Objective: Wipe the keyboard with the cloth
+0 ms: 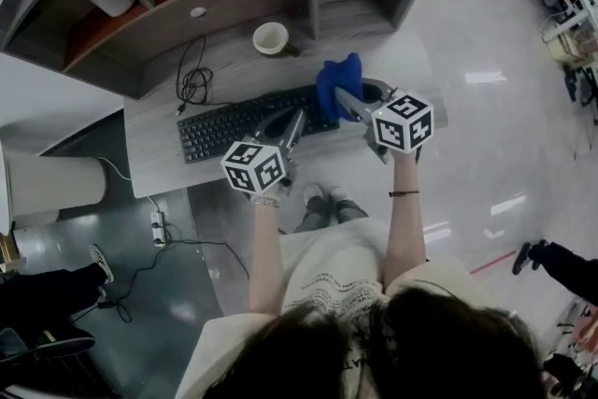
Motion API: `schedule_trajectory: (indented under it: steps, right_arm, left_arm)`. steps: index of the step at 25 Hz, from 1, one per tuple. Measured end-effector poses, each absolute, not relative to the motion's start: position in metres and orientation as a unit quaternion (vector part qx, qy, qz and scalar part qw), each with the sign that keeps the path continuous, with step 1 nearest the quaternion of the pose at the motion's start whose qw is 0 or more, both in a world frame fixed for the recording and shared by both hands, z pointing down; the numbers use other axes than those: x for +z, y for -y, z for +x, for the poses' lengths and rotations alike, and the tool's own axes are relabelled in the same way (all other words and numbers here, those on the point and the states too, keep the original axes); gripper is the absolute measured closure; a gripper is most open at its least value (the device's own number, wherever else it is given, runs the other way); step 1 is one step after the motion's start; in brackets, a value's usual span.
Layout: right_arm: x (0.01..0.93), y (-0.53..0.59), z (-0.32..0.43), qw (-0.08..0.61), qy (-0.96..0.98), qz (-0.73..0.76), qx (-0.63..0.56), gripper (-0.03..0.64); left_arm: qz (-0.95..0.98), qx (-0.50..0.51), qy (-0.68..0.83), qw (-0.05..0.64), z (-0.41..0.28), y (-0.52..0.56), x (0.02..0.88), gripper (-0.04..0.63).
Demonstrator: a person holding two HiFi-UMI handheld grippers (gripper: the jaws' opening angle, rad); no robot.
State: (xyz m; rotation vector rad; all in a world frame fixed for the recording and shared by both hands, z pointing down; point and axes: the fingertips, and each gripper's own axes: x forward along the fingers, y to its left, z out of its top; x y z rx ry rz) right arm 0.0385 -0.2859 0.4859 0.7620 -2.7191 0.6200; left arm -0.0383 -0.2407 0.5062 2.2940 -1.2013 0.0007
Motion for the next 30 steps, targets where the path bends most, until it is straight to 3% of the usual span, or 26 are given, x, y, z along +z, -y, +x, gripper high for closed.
schedule_trajectory:
  steps: [30]
  right_arm:
    - [0.539, 0.289, 0.064, 0.187, 0.908, 0.286, 0.241, 0.558]
  left_arm:
    - [0.858, 0.012, 0.410, 0.310, 0.000, 0.249, 0.525, 0.591]
